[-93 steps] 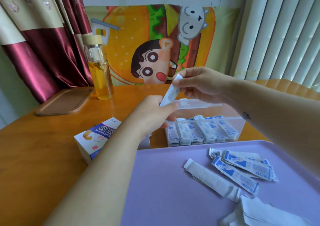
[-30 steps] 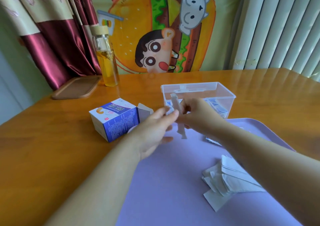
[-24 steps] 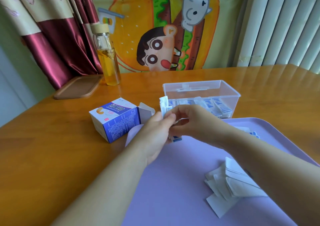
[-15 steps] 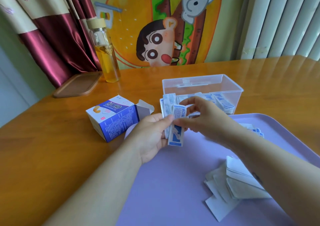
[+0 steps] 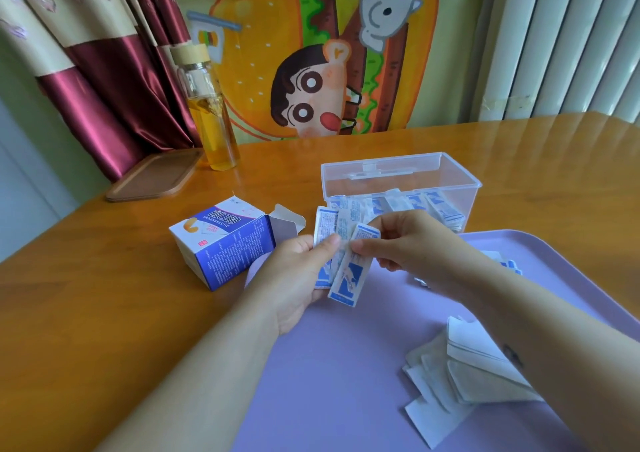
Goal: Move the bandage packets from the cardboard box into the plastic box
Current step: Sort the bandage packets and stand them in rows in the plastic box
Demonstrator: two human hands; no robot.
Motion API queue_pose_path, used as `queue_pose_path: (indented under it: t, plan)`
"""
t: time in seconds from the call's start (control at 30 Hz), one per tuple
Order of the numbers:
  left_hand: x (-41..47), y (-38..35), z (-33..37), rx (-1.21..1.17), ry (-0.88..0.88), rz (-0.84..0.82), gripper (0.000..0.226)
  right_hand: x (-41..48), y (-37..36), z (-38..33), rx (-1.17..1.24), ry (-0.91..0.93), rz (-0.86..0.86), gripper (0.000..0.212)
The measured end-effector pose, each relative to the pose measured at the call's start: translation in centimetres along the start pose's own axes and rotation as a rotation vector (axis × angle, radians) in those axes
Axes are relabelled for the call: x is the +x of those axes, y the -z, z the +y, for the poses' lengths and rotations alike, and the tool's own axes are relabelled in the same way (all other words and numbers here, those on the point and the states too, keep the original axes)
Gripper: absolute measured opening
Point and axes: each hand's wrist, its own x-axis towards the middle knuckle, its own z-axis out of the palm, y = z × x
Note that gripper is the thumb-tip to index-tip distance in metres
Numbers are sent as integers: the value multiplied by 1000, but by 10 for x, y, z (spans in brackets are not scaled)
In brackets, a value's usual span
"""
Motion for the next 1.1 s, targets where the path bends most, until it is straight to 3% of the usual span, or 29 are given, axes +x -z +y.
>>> queue_pose_path:
  t: [0.1,0.17,0.27,0.4,0.67,0.8,0.87,0.97,1.1]
  plan:
    - [-1,3,7,-61,2,23,18,2,3,4,44,-32,-4,17]
    - [-3,5,9,-65,35,-60,16,4,2,6,95,-49,-15,16]
    - [-8,0,5,56,65,-213,16,4,-1,7,172,-49,-50,14]
    - [-8,-3,0,235,9,-171,3,3,-2,4,192,-46,-40,24]
    - [-9,1,7,269,-6,-157,16,11,14,3,425,88,261,11]
    - [-6,9,18,62,-69,-10,21,12,33,7,320,96,403,6]
    - [-5,13,23,-143,-61,50,23,10,34,7,168,76,310,2]
    - [-5,15,25,-392,38,62,22,3,22,5,-139,13,29,11]
    - [-3,15,22,-516,165,21,16,-6,13,0,-338,22,-157,12]
